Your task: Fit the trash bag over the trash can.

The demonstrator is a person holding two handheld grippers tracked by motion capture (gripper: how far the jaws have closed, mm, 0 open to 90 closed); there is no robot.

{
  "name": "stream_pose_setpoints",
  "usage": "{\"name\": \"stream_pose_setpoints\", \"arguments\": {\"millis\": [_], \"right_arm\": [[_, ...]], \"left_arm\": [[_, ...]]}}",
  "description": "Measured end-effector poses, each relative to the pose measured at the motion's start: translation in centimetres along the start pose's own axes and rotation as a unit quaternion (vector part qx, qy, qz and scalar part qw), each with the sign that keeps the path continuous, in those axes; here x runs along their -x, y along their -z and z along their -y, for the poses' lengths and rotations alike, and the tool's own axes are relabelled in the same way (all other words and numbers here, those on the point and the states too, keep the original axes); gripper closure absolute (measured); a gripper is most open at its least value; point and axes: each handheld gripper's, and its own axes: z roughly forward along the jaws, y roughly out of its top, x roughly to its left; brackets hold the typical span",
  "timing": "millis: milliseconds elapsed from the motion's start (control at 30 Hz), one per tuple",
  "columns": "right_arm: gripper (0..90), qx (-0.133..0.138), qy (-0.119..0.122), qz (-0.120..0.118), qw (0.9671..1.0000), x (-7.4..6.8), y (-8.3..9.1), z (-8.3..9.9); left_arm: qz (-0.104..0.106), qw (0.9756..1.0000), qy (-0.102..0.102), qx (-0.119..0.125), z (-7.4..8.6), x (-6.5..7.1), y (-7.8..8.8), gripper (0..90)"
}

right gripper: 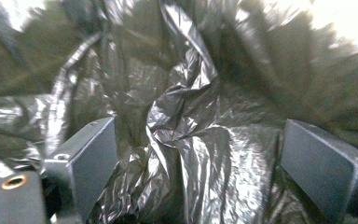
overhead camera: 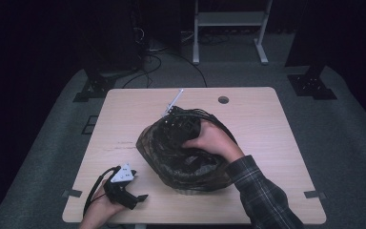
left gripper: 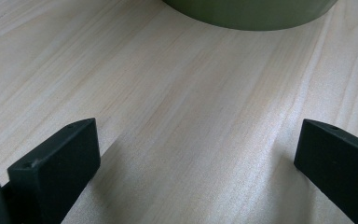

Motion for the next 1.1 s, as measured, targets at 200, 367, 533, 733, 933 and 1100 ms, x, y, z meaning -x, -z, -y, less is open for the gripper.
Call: {"name": "stream_pose_setpoints", "arguments": {"millis": [200,367,533,733,933,1100], "right_arm": [[10.4,0.038,-0.002,-0.011,0.9992,-0.2,1.9,0.4],[10.4,0.067,0.004,-0.021,0.9975,-0.3,3.6,1.2],[10.4,0.098,0.005,-0.02,0.995,-0.4,5.3,2.6],[10.4,0.13,0.005,-0.009,0.9914,-0.8,7.8,5.0],[10.4,0.151,0.0,0.012,0.9885,-1.2,9.9,7.6],[10.4,0.166,-0.008,0.019,0.9859,-1.3,10.7,9.8]], "left_arm": [[0.001,1.0,0.0,0.0,0.0,0.0,0.0,0.0],[0.001,1.0,0.0,0.0,0.0,0.0,0.0,0.0],[-0.001,1.0,0.0,0.0,0.0,0.0,0.0,0.0],[-0.001,1.0,0.0,0.0,0.0,0.0,0.0,0.0],[0.0,1.0,0.001,0.0,0.0,0.0,0.0,0.0],[0.001,1.0,0.0,0.0,0.0,0.0,0.0,0.0]]}}
